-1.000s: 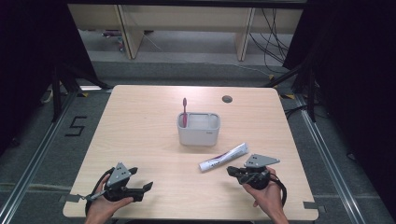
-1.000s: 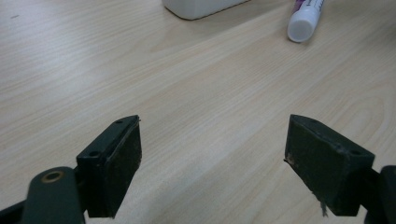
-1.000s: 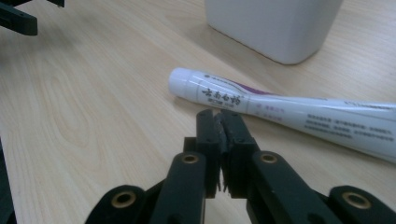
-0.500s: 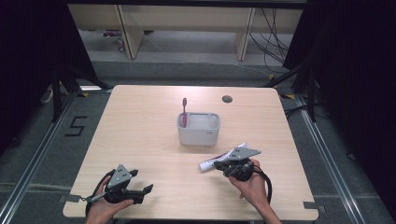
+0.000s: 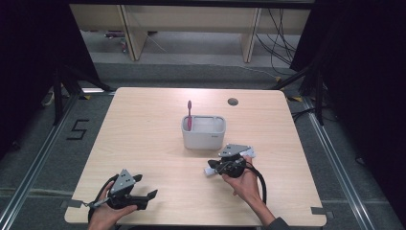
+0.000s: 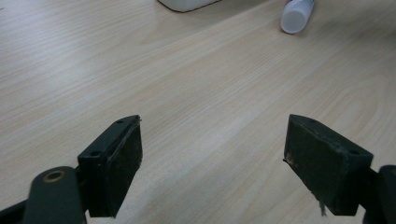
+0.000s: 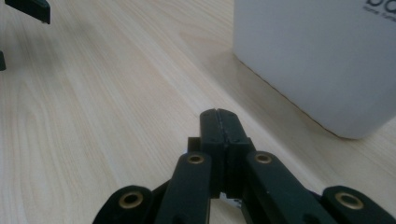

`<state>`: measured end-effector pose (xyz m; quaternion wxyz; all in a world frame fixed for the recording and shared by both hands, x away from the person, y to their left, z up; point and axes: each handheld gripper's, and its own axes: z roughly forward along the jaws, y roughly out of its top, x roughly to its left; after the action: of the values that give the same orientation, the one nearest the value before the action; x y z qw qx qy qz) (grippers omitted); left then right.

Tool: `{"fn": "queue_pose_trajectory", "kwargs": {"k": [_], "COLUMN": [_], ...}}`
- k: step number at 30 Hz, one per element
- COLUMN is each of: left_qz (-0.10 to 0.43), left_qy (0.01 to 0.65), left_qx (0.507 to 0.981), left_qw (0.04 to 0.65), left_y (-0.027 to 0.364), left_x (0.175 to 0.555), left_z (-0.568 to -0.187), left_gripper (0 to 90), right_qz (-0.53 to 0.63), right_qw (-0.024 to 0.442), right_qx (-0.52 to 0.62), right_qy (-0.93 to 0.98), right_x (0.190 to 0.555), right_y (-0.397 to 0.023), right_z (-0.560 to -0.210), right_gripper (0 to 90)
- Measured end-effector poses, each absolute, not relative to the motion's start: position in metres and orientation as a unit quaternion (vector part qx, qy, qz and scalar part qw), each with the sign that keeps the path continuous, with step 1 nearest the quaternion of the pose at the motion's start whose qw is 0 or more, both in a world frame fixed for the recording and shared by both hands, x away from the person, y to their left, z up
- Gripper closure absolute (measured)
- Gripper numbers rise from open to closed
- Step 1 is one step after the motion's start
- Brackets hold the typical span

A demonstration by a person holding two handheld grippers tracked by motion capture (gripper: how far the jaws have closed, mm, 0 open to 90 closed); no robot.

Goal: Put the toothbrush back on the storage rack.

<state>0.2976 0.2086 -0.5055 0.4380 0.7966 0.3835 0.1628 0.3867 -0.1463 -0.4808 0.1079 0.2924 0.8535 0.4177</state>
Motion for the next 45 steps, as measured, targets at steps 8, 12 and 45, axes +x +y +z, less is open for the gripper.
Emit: {"fn": "queue_pose_trajectory", "kwargs": {"k": [8, 12, 45], "left_qz": [0.159, 0.157, 0.154], "left_qy": [0.381, 0.383, 0.37], "left_qx": [0.797, 0.797, 0.811], "left_qw": [0.44, 0.441, 0.427], "left_y": [0.207, 0.208, 0.206], "left_x": [0.297, 0.298, 0.296], "left_z": [-0.505, -0.506, -0.506], "left_gripper": [18.8, 18.7, 18.8], "right_qz": [0.397, 0.388, 0.343], "right_qw": [0.098, 0.102, 0.065], "right_qx": [0.302, 0.304, 0.295], "right_qy": [0.861, 0.864, 0.889], "right_x": [0.396, 0.402, 0.373], "right_y": [-0.135, -0.129, -0.144], "right_z": [-0.485, -0.486, -0.492], "right_gripper": [90.0, 90.0, 90.0]}}
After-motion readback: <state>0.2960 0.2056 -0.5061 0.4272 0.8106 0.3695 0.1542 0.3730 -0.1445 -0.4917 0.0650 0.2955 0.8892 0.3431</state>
